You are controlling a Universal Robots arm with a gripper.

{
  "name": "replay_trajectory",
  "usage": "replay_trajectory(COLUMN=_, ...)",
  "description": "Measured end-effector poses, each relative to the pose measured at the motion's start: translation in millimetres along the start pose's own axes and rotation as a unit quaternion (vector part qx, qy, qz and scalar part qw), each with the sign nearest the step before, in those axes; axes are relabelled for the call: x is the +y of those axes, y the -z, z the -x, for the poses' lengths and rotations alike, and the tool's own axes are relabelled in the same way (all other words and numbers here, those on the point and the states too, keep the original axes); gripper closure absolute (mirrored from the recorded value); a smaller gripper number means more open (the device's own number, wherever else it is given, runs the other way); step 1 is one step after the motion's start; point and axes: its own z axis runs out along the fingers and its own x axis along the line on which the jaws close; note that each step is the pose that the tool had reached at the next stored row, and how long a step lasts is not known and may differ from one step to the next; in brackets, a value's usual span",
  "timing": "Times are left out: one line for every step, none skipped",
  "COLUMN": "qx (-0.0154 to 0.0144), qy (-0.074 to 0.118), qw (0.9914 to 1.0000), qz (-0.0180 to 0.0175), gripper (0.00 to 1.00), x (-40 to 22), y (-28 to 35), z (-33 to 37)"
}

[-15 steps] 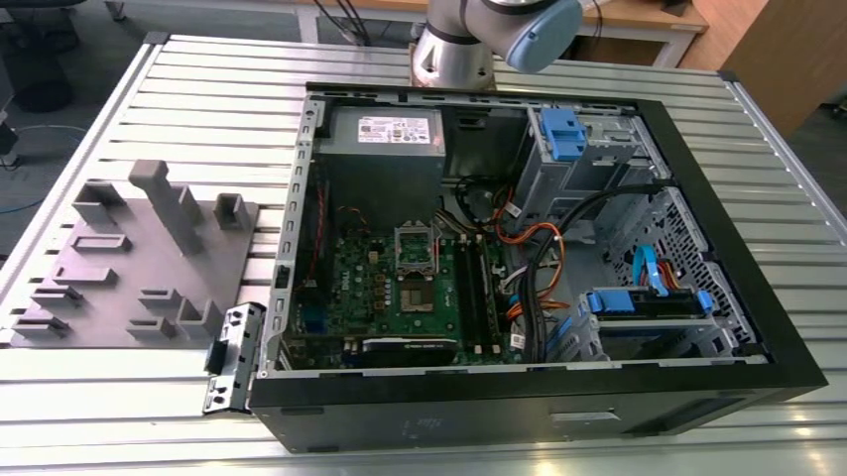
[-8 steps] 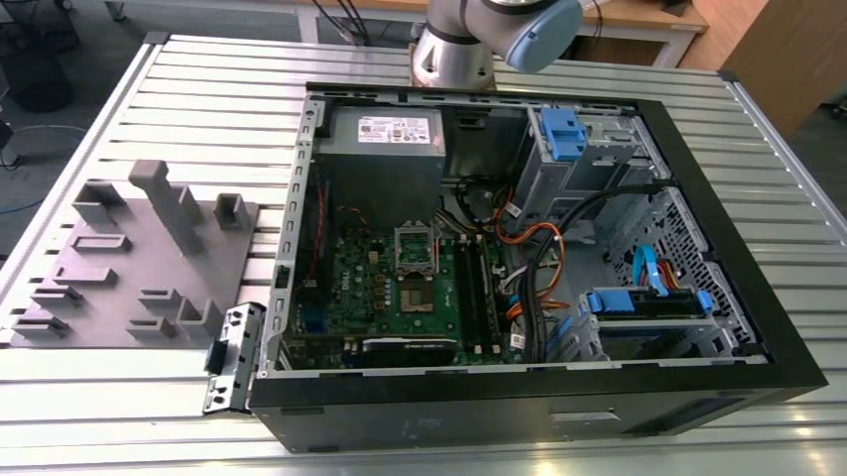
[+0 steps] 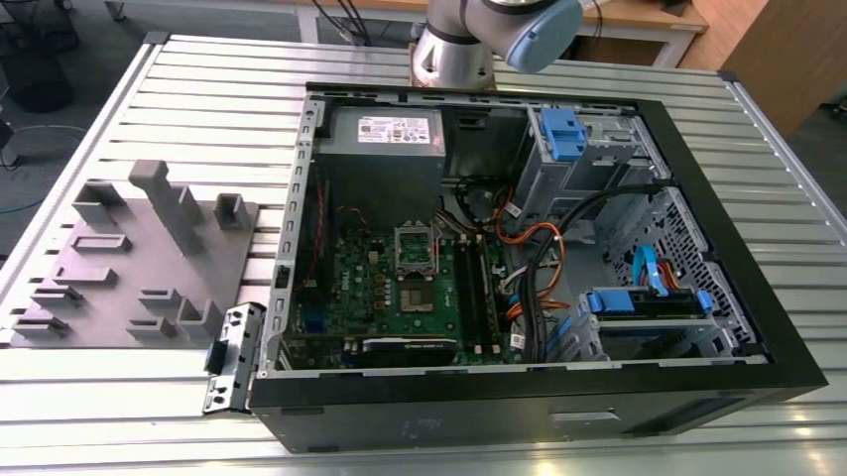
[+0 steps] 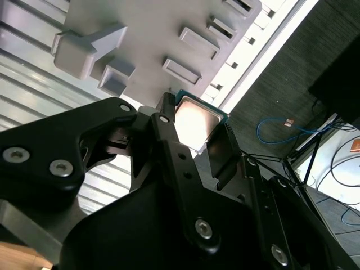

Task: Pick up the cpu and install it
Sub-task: 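Pick up the cpu and move it towards the insertion slot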

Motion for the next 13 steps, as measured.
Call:
replay_trajectory(qx=-0.0001, qy=0.0, qw=1.0, qz=0.0, gripper=0.53, x=0.0, y=-0.2, z=0.9)
replay_trajectory(qx=0.0, qy=0.0, qw=1.0, qz=0.0, gripper=0.53, x=0.0, y=-0.2, z=2.1)
replay_trajectory(qx=0.0, qy=0.0, qw=1.0, qz=0.0, gripper=0.53, x=0.0, y=-0.2, z=3.8)
replay_trajectory(qx=-0.0001, qy=0.0, qw=1.0, qz=0.0, gripper=0.53, x=0.0, y=-0.3, z=5.8)
replay_trajectory(qx=-0.0001, qy=0.0, qw=1.0, qz=0.0, gripper=0.53, x=0.0, y=-0.3, z=8.0)
replay_trajectory(qx=-0.0001, qy=0.0, qw=1.0, qz=0.0001, gripper=0.53, x=0.0, y=-0.4, z=10.1)
replay_trajectory(qx=-0.0001, qy=0.0, qw=1.0, qz=0.0001, gripper=0.53, x=0.0, y=-0.5, z=12.3)
replay_trajectory(qx=-0.0001, qy=0.0, qw=1.0, qz=0.0, gripper=0.53, x=0.0, y=-0.5, z=14.4)
replay_trajectory(qx=-0.0001, qy=0.0, qw=1.0, qz=0.0, gripper=0.53, x=0.0, y=-0.5, z=16.7)
replay_trajectory(qx=-0.0001, qy=0.0, qw=1.0, qz=0.0, gripper=0.53, x=0.0, y=-0.6, z=18.6)
replay_trajectory(qx=-0.0001, qy=0.0, qw=1.0, qz=0.0, gripper=0.53, x=-0.1, y=-0.7, z=20.4)
replay_trajectory(qx=-0.0001, qy=0.0, qw=1.0, qz=0.0001, gripper=0.53, x=0.0, y=-0.7, z=22.5)
replay_trajectory(qx=-0.0001, qy=0.0, qw=1.0, qz=0.0001, gripper=0.53, x=-0.1, y=-0.7, z=24.6)
